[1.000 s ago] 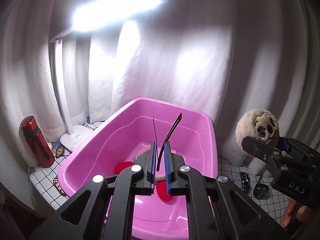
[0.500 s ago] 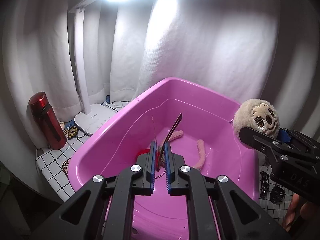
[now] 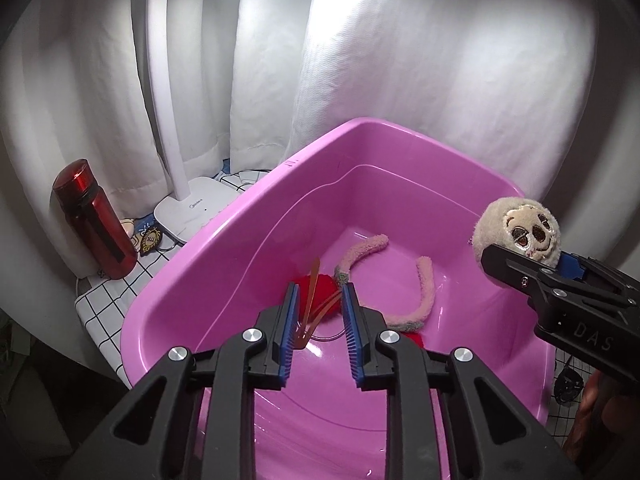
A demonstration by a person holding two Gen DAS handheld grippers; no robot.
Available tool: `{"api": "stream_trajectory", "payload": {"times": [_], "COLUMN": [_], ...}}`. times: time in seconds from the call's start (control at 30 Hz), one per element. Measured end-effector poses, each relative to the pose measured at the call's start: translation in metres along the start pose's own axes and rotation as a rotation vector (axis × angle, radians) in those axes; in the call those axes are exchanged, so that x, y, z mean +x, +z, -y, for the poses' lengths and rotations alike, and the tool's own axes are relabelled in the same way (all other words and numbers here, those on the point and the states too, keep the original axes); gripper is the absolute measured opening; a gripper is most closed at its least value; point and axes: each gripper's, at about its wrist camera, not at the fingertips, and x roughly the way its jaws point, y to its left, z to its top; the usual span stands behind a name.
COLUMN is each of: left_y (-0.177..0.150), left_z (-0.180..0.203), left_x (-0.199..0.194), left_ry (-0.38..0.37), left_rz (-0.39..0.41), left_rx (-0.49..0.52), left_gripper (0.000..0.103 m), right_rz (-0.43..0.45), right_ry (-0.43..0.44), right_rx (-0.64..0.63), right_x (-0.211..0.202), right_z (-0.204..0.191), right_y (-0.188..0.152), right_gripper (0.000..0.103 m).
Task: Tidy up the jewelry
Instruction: 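Carry the sloth keychain into the tub with the right gripper and release, then move the right gripper back toward the black watch on the table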
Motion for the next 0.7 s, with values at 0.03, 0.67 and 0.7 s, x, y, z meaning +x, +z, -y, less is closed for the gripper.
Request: {"api": "stream_trajectory", "payload": {"times": [0.03,0.67,0.7], "left_y": [0.001,0.001,0.000], "left_z": [0.000,-0.012,-0.012], "left_x": [-0.001,-0.016,-0.018], "left_ry": [0.007,0.030,0.029], "left_rz": [0.002,0.039,0.042], "left_rx": [-0.002,-0.051,-0.055], "left_gripper": [0.047,0.093,0.093], "right_rz": [-0.004,0.047,0.056], "right_ry": [-0.007,-0.023,-0.022], "right_rx": [-0.001,0.026,0.030], "right_x": [0.002,-0.015,-0.018], "right_z": [-0.001,0.002,0.003], "right_y": [0.002,-0.004,-0.007], "right_gripper": [0.068,0.074,0.073]}}
